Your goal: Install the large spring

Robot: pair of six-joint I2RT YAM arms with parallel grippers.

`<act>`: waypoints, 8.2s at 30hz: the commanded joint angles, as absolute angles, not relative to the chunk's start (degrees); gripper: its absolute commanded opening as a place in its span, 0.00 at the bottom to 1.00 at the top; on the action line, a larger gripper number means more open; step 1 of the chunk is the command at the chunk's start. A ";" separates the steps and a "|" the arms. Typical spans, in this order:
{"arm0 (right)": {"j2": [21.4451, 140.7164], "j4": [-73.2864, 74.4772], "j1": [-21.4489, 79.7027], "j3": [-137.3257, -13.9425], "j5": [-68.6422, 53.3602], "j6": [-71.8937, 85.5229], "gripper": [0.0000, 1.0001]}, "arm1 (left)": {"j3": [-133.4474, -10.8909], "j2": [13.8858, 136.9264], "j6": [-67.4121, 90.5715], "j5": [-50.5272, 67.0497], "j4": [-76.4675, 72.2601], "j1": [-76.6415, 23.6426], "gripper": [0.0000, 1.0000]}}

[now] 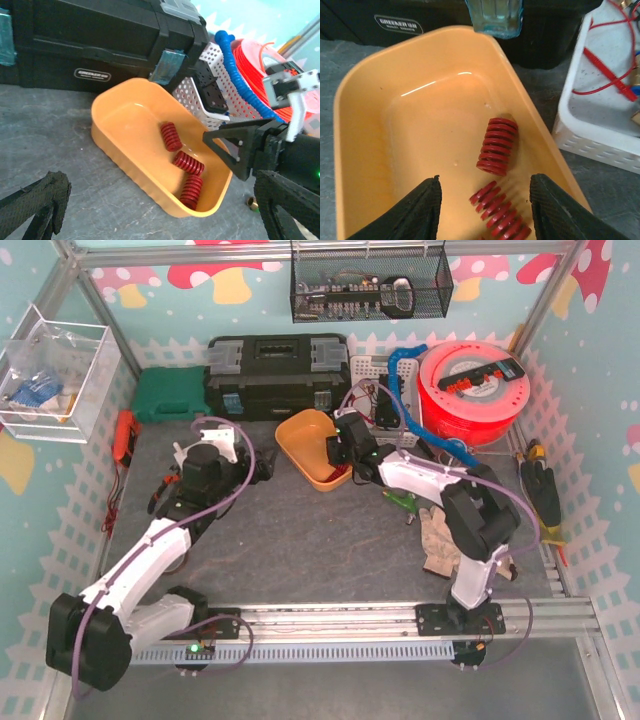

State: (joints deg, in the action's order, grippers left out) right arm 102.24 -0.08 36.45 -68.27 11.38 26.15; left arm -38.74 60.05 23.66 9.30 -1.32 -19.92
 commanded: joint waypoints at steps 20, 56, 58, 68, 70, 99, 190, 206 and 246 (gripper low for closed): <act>123.65 5.32 37.42 -83.38 18.67 32.54 0.51 | -40.75 53.82 21.86 3.78 7.09 -19.01 0.99; 112.85 -6.90 37.46 -75.57 11.11 19.30 0.12 | -36.50 52.20 28.52 12.02 7.58 -11.40 0.99; 109.85 -8.63 37.50 -73.14 7.43 17.59 0.11 | -36.24 52.56 28.53 13.46 7.20 -11.34 0.99; 93.48 -19.44 40.57 -58.10 -0.27 6.07 0.09 | -35.95 53.05 29.62 23.85 3.11 -11.78 0.85; 90.59 -23.80 42.27 -53.89 -0.44 2.23 0.09 | -36.03 53.28 29.62 26.30 2.09 -12.78 0.79; 77.10 -59.15 53.01 -28.74 3.57 -18.02 0.00 | -41.03 61.86 30.91 36.58 -4.21 -28.00 0.59; 69.61 -31.55 52.12 -25.73 36.60 6.59 0.99 | -56.25 84.14 18.23 -14.92 15.68 -8.00 0.00; 69.73 -31.90 52.03 -25.65 36.78 6.17 0.99 | -56.46 85.66 18.19 -13.04 15.29 -7.78 0.00; 70.00 -30.83 51.93 -26.44 36.51 6.64 0.99 | -57.17 91.38 19.45 -11.42 15.39 -7.55 0.53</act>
